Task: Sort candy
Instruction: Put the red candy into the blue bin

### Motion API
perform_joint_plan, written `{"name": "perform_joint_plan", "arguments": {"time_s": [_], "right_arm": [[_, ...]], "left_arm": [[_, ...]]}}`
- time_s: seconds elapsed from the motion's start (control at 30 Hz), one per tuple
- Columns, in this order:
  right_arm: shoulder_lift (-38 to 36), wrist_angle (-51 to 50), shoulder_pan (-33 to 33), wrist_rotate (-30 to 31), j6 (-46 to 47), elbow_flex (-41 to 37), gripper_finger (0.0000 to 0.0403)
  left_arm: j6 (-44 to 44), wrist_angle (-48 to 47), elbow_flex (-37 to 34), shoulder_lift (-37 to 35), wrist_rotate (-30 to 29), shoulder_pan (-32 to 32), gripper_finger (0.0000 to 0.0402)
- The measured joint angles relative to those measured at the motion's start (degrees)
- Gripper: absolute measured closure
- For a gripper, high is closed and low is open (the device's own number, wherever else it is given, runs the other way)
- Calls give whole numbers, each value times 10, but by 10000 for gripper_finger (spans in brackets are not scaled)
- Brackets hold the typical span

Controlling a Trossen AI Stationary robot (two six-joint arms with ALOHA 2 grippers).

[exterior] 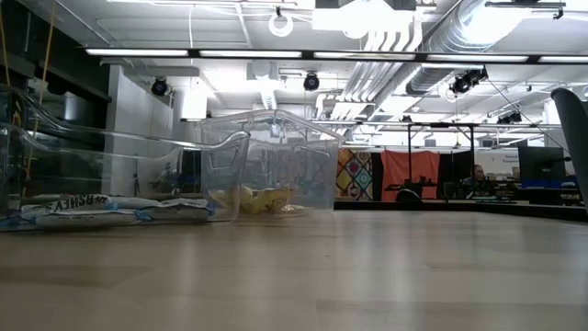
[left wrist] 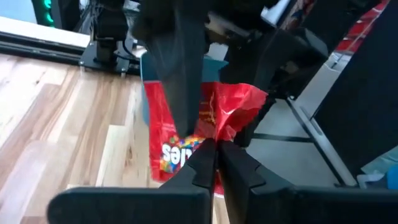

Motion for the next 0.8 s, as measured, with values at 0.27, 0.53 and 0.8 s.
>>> {"name": "perform_joint_plan", "arguments": {"time_s": [0.27, 0.53, 0.8], "right_arm": [[-13, -36, 0, -10, 5, 1, 379], [-100, -186, 4, -12, 95, 1, 394], [-134, -532, 116, -46, 394, -3, 394]], "left_arm": [[-1, -4, 22, -20, -13, 4, 343], [33, -204, 92, -78, -83, 4, 280], [-42, -147, -49, -176, -140, -14, 268]]}}
